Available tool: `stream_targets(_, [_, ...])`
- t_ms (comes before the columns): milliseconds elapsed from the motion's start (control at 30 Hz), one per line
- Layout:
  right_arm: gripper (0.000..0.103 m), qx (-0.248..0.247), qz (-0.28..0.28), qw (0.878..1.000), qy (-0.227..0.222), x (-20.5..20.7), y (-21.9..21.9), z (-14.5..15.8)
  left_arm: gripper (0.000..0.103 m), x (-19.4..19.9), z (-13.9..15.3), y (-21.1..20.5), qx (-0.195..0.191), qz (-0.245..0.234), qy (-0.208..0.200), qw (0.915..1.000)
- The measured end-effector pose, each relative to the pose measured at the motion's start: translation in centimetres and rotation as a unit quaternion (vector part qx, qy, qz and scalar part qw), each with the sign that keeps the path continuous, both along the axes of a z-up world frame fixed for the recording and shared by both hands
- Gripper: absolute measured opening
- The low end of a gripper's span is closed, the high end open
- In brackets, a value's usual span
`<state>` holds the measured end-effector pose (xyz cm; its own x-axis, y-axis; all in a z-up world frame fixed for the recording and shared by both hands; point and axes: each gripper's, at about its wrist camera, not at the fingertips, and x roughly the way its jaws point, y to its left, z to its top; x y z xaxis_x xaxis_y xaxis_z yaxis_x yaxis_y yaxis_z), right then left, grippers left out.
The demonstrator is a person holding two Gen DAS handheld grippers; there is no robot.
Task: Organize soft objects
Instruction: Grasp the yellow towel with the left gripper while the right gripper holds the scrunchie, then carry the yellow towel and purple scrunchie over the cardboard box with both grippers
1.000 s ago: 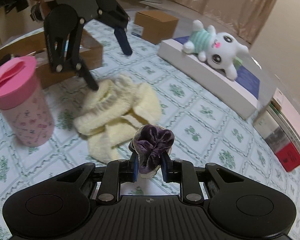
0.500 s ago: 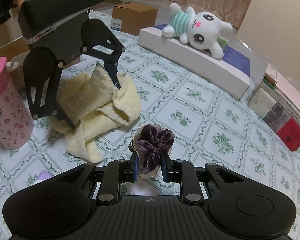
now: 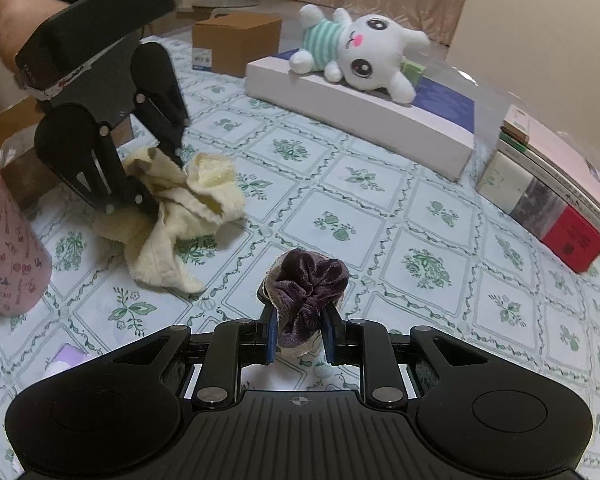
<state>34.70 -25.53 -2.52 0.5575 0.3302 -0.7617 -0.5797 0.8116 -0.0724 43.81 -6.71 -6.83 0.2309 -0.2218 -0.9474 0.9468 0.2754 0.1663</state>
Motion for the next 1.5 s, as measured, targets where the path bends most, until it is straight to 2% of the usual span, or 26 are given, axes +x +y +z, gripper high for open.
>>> stream_targets(133, [0.022,0.008,-0.015,1.0,-0.005,-0.7,-0.3,1.4,0.024,-0.4,2.4,1.0,-0.032,0.043,-0.01,0.9985])
stream_targets(267, [0.022,0.021,-0.033,0.999,-0.013,-1.6,-0.5,3.6,0.023,-0.7,6.1,2.0,-0.072,0.108,-0.036,0.9909])
stream_targets(400, [0.022,0.032,-0.053,0.998,-0.02,-3.1,-0.2,5.9,0.023,-1.6,9.9,3.0,-0.102,0.171,-0.066,0.9778])
stream_targets(567, [0.022,0.05,-0.073,0.996,-0.025,-5.4,0.3,8.5,0.023,-3.4,14.1,4.8,-0.136,0.236,-0.079,0.9589])
stream_targets(900, [0.022,0.075,-0.085,0.993,-0.038,-11.7,1.8,12.3,0.023,-10.7,20.4,10.5,-0.162,0.329,-0.122,0.9221])
stream_targets(1233, [0.022,0.094,-0.085,0.991,-0.036,-17.0,3.1,13.7,0.023,-18.6,23.7,16.7,-0.173,0.381,-0.152,0.8957])
stream_targets(1500, [0.022,0.108,-0.08,0.99,-0.029,-20.0,4.5,13.6,0.023,-23.6,23.5,20.7,-0.182,0.418,-0.153,0.877])
